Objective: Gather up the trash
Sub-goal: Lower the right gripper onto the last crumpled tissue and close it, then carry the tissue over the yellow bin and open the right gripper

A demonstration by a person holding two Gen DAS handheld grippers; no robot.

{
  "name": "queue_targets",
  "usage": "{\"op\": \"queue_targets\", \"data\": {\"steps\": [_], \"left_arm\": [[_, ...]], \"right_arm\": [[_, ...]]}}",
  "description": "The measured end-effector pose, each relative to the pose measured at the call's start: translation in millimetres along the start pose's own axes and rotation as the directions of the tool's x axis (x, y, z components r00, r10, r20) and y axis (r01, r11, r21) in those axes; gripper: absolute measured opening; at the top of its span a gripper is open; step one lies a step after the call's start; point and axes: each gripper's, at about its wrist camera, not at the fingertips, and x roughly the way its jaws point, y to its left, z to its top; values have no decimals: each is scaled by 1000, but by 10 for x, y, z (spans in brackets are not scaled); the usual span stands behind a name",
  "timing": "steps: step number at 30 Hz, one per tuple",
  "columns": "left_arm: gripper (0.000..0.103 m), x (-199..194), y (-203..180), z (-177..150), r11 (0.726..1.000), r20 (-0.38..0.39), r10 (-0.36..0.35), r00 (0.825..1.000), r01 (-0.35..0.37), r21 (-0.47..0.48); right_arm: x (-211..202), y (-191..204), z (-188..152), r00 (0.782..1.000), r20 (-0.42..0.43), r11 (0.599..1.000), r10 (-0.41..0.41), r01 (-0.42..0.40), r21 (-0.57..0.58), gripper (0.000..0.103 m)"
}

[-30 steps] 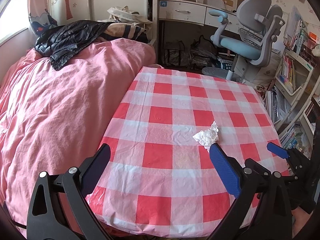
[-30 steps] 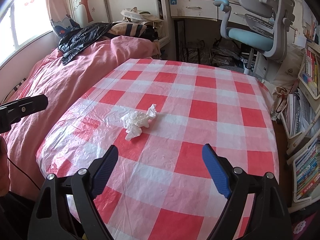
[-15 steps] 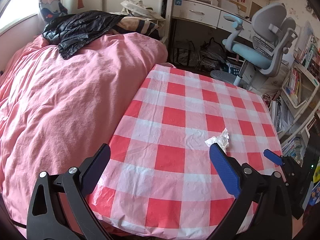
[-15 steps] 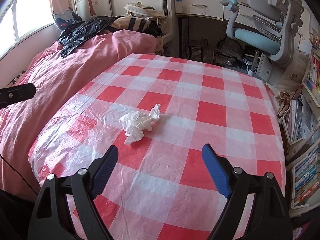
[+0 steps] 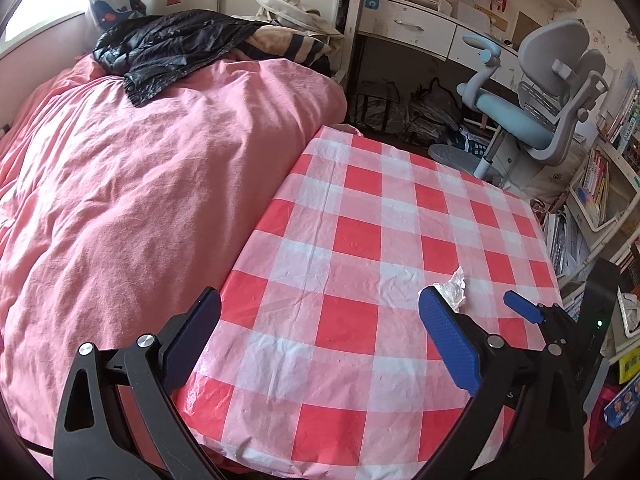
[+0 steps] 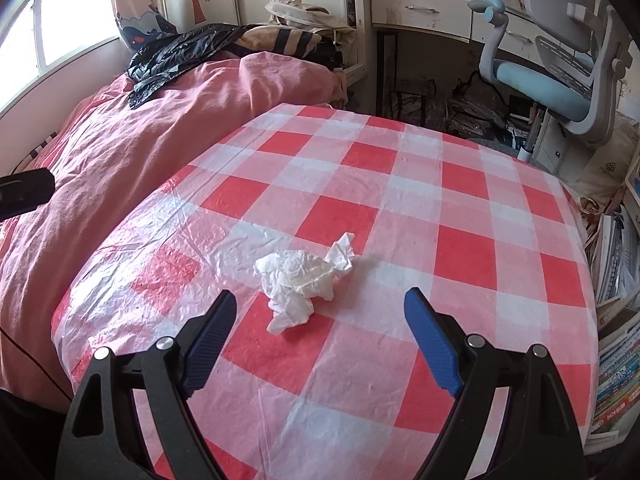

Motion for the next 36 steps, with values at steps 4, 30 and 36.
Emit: {"op": "queue_targets", "data": {"steps": [4, 30, 36], "left_arm": [[96, 4, -62, 3, 1000, -5, -7, 1000, 7, 18], [96, -163, 89, 0, 1000, 38, -3, 999, 4, -18], [96, -201, 40, -91, 1000, 45, 9, 999, -11, 23]], "right_arm": [[189, -76, 91, 1000, -21, 999, 20, -19, 36, 82], [-518, 781, -912, 940, -237, 954, 244, -276, -114, 23], [-730, 1154, -1663, 893, -361, 927, 267, -341, -158, 23]]}}
